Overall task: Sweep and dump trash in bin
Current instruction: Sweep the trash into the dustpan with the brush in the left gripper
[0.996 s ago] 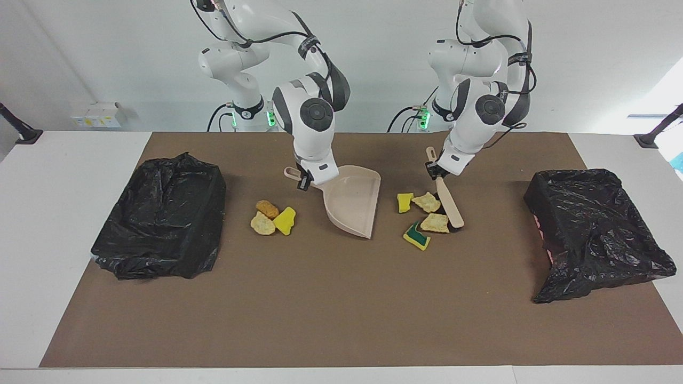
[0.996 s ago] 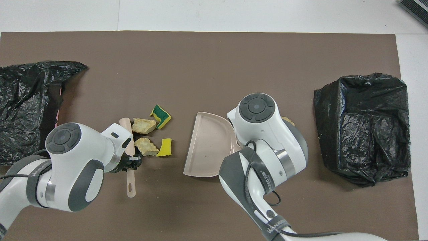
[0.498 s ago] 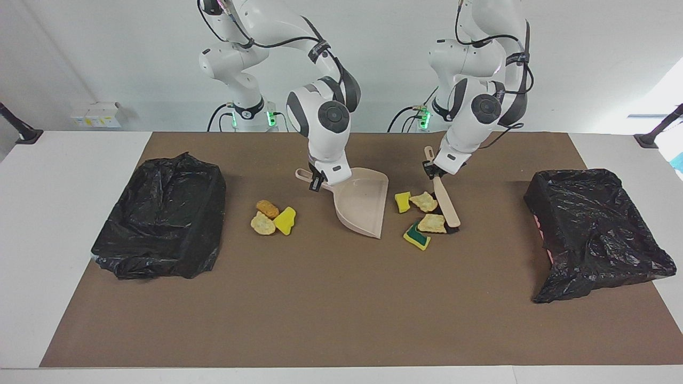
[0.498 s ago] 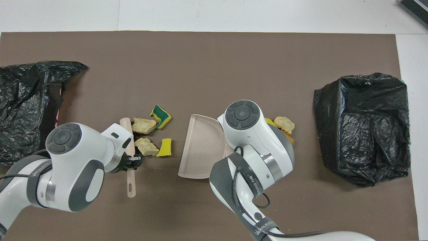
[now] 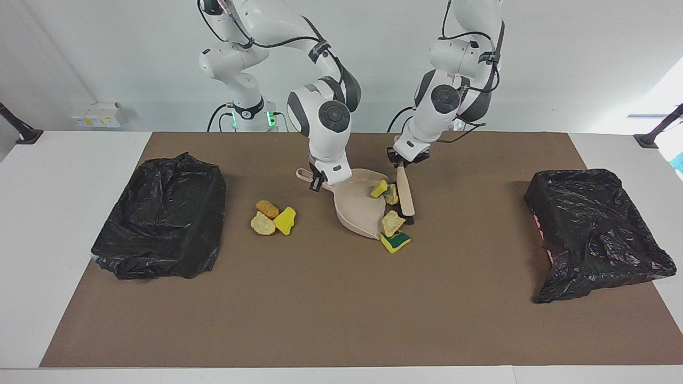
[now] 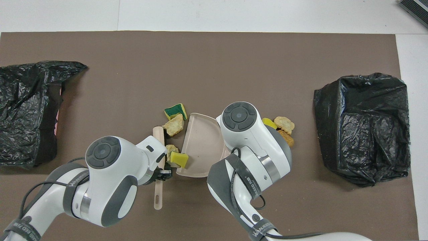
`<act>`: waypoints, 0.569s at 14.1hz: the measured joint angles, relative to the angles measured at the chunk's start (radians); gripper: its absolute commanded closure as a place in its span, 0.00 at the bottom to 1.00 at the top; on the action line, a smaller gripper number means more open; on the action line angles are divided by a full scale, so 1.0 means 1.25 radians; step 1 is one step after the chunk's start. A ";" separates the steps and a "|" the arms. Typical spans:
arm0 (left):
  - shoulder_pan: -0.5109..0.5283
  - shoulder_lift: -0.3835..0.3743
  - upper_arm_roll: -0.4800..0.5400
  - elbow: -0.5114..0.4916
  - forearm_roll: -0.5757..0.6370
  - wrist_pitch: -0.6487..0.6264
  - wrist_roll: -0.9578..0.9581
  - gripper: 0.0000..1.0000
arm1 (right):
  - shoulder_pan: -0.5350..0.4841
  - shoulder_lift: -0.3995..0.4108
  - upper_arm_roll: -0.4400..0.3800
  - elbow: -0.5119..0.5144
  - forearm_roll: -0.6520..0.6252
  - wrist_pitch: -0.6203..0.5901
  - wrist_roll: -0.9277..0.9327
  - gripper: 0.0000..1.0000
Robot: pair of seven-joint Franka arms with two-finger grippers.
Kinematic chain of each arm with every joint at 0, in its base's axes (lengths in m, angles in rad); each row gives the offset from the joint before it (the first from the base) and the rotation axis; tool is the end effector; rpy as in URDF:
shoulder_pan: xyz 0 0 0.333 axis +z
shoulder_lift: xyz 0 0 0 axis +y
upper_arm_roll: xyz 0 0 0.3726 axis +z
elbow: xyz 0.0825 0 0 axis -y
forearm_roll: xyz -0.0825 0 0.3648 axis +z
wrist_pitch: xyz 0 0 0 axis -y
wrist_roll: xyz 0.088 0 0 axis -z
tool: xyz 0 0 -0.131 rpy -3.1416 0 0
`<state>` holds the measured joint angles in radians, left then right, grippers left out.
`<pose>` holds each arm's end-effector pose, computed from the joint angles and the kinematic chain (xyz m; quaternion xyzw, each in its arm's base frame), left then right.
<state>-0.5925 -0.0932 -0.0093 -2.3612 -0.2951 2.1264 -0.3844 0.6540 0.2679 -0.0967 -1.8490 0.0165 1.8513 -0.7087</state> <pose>0.3607 -0.2707 0.4007 0.9902 -0.0213 -0.1178 0.0714 0.4921 0.3131 0.4026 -0.8012 -0.5837 0.1318 0.0046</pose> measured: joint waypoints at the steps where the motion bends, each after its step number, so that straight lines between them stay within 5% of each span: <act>1: -0.019 0.000 -0.002 0.001 -0.012 0.004 0.000 1.00 | 0.000 0.000 0.000 0.000 0.000 0.000 0.000 1.00; 8: -0.020 -0.003 0.010 0.076 -0.021 -0.057 0.003 1.00 | 0.000 0.000 0.000 0.000 0.000 0.000 0.003 1.00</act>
<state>-0.6171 -0.0972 0.0037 -2.2666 -0.3209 2.0557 -0.3804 0.6540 0.2679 -0.0967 -1.8490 0.0166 1.8513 -0.7048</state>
